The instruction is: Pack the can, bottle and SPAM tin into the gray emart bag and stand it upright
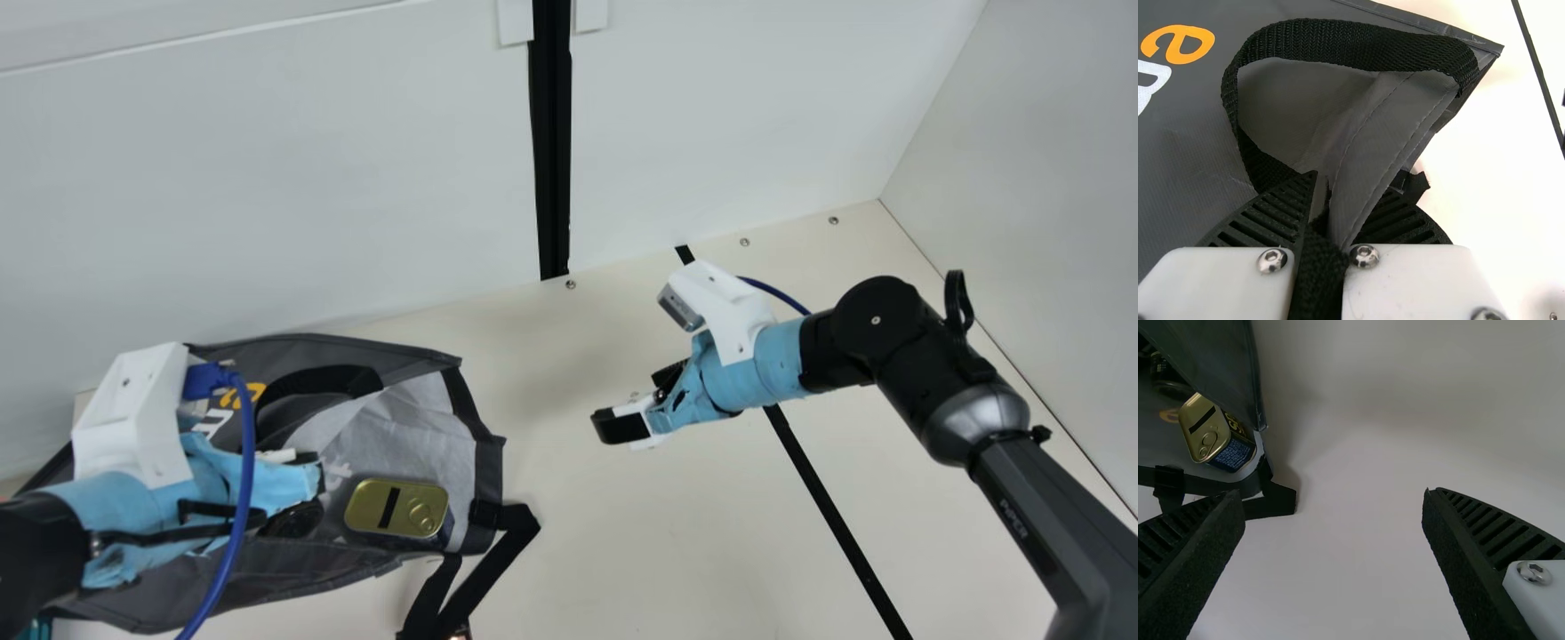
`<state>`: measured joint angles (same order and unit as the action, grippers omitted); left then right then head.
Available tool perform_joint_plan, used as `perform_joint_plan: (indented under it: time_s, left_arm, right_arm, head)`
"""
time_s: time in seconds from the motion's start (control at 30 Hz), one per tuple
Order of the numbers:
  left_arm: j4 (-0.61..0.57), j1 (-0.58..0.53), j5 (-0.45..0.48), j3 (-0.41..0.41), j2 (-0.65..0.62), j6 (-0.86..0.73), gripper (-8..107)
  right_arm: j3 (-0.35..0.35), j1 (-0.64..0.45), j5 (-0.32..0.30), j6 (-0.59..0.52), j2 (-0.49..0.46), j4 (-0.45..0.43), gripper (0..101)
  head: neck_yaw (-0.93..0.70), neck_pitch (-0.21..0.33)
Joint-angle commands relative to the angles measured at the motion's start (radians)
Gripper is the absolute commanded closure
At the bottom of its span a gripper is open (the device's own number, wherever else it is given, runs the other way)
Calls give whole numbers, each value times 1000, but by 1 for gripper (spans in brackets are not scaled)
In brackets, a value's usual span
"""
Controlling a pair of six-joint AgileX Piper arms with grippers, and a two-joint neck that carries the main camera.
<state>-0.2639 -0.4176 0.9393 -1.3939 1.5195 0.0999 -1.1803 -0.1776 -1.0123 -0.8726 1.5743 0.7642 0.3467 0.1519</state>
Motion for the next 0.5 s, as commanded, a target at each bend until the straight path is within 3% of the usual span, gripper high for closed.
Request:
perform_joint_plan:
  time_s: [0.0,0.47]
  left_arm:
    - [0,0,0,0,0,0,107]
    - [0,0,0,0,0,0,107]
  right_arm:
    - [3,6,-1,-10,10,4,6]
    - [12,57,-4,-66,84,47,6]
  head:
    - [2,23]
    - [2,23]
